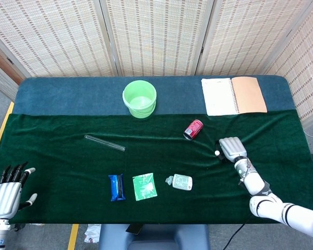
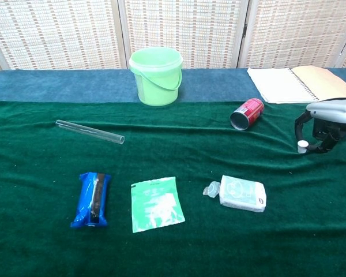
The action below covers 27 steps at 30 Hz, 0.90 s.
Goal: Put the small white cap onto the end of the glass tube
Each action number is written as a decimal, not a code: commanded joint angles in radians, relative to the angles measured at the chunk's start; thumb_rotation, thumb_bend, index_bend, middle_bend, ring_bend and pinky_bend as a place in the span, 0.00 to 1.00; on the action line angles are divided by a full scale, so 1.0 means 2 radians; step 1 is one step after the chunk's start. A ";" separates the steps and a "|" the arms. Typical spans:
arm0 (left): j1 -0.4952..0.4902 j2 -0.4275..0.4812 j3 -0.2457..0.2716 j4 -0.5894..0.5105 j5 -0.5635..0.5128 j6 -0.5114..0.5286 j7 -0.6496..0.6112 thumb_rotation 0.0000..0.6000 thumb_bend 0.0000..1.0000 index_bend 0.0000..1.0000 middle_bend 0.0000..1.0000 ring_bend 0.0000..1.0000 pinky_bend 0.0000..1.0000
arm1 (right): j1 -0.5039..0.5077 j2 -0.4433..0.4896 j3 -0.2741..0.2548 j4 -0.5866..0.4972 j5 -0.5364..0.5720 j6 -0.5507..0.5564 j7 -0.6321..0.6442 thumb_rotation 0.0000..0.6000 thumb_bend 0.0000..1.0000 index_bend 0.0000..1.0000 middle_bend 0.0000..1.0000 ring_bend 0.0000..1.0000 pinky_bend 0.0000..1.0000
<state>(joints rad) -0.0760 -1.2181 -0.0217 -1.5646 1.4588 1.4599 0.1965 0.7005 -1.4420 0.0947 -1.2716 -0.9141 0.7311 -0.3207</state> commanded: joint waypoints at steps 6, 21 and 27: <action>-0.003 0.001 -0.003 0.001 0.000 -0.002 -0.003 1.00 0.28 0.25 0.13 0.12 0.00 | -0.004 0.004 0.003 -0.009 -0.005 0.012 0.008 1.00 0.54 0.60 0.97 1.00 1.00; -0.073 0.023 -0.034 -0.016 0.025 -0.060 -0.062 1.00 0.28 0.29 0.21 0.21 0.00 | -0.044 0.087 0.035 -0.113 -0.095 0.048 0.163 1.00 0.62 0.72 0.99 1.00 1.00; -0.131 0.022 -0.058 -0.013 0.030 -0.112 -0.076 1.00 0.29 0.33 0.34 0.34 0.08 | -0.069 0.140 0.040 -0.171 -0.151 0.076 0.236 1.00 0.62 0.72 0.99 1.00 1.00</action>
<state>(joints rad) -0.2987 -1.1720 -0.1161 -1.5939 1.5129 1.2704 0.0495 0.5888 -1.2061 0.1655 -1.5669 -1.1735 0.8563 0.0979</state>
